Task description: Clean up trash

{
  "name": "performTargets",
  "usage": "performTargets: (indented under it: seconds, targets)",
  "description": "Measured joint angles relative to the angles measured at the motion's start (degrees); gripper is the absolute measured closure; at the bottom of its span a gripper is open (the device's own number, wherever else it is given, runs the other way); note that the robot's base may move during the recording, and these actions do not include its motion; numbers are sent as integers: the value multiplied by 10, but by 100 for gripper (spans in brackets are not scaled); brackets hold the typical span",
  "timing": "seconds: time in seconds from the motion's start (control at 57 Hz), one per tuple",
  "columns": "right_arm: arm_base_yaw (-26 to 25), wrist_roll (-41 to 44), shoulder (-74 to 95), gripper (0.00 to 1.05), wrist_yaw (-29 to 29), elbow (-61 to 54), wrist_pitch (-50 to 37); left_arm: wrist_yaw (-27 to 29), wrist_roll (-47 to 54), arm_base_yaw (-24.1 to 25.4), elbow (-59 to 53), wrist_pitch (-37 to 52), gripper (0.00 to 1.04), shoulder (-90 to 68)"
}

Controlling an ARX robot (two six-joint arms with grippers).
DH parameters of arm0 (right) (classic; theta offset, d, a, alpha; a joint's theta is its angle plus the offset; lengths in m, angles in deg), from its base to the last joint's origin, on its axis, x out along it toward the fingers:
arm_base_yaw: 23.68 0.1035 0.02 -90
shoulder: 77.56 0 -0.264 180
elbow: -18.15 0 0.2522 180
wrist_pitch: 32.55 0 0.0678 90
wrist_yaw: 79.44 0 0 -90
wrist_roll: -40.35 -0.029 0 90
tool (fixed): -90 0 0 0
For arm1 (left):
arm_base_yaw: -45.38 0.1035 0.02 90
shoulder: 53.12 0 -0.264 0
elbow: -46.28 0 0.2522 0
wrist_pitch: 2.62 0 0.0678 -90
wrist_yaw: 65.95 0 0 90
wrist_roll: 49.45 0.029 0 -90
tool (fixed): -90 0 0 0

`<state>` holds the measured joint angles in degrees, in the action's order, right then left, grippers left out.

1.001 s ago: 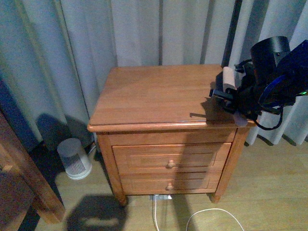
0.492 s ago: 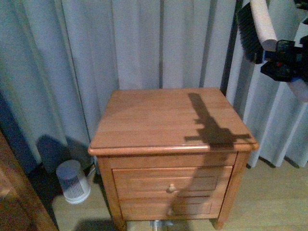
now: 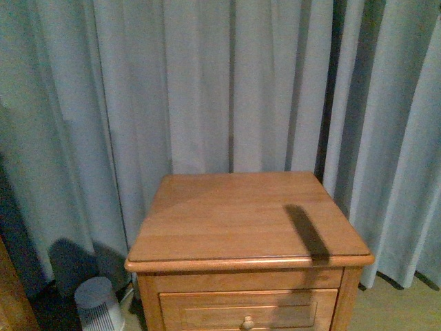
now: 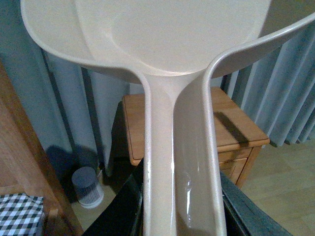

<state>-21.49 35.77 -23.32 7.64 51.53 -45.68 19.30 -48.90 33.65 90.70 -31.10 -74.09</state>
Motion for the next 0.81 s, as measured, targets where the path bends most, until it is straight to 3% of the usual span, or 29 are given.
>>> performTargets:
  seconds: [0.808]
  targets:
    - [-21,-21,-21,86,4,-31,-4,-7,0,0,0,0,77,0]
